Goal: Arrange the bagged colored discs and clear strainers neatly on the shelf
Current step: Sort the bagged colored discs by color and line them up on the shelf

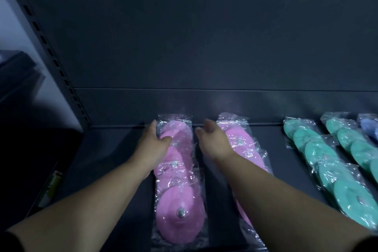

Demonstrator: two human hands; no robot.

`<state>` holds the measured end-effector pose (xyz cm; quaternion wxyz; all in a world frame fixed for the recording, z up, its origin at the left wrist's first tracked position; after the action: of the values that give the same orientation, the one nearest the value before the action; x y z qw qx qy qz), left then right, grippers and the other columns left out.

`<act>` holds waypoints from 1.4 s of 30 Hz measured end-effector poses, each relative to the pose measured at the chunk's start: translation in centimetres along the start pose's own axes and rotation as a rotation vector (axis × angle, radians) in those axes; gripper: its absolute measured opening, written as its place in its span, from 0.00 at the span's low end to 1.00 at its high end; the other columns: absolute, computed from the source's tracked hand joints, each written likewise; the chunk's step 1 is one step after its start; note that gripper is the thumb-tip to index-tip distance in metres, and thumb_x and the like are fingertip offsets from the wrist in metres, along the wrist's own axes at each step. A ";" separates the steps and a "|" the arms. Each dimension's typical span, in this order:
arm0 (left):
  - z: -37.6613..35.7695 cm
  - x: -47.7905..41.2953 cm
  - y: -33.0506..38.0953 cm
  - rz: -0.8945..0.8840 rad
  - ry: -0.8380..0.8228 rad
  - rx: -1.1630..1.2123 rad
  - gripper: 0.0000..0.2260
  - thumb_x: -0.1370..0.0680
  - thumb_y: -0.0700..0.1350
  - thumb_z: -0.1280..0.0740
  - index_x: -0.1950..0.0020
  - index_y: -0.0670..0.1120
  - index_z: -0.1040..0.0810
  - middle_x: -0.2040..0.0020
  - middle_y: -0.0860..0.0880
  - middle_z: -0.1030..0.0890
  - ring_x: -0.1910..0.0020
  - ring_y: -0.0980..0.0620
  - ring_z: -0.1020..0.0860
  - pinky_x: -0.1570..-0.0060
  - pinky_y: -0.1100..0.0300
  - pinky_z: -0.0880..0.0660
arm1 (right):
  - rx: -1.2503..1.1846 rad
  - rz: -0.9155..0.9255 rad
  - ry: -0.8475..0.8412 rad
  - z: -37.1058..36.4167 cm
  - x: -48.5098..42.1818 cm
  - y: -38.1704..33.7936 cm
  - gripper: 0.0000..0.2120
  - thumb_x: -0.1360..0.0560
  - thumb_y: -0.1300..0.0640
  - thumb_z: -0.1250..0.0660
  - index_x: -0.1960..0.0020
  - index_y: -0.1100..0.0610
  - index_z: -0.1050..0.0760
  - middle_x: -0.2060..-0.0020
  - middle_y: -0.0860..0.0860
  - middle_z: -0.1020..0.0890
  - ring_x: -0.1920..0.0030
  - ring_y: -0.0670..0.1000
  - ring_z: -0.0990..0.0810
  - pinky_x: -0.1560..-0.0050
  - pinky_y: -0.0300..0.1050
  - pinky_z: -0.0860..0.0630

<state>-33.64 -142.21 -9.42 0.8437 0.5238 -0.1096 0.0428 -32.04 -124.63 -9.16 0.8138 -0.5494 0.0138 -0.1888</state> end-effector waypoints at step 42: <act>-16.7 13.0 4.6 -0.018 -0.010 -0.170 0.26 0.21 0.44 0.37 0.24 0.52 0.41 0.31 0.59 0.35 0.33 0.60 0.35 0.40 0.73 0.42 | 0.169 0.094 -0.201 17.0 5.6 10.1 0.18 0.27 0.49 0.30 0.38 0.46 0.30 0.45 0.42 0.20 0.49 0.40 0.22 0.55 0.25 0.32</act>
<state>-19.51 -125.78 -9.60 0.8849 0.4514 -0.1122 0.0233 -19.99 -108.02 -10.47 0.8625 -0.4937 -0.0581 -0.0947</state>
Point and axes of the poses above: each hand's wrist, its own x-axis away from the middle knuckle, its own z-axis out of the back of the hand, y = z × x, the point moved 7 cm from there along -x, towards the middle knuckle
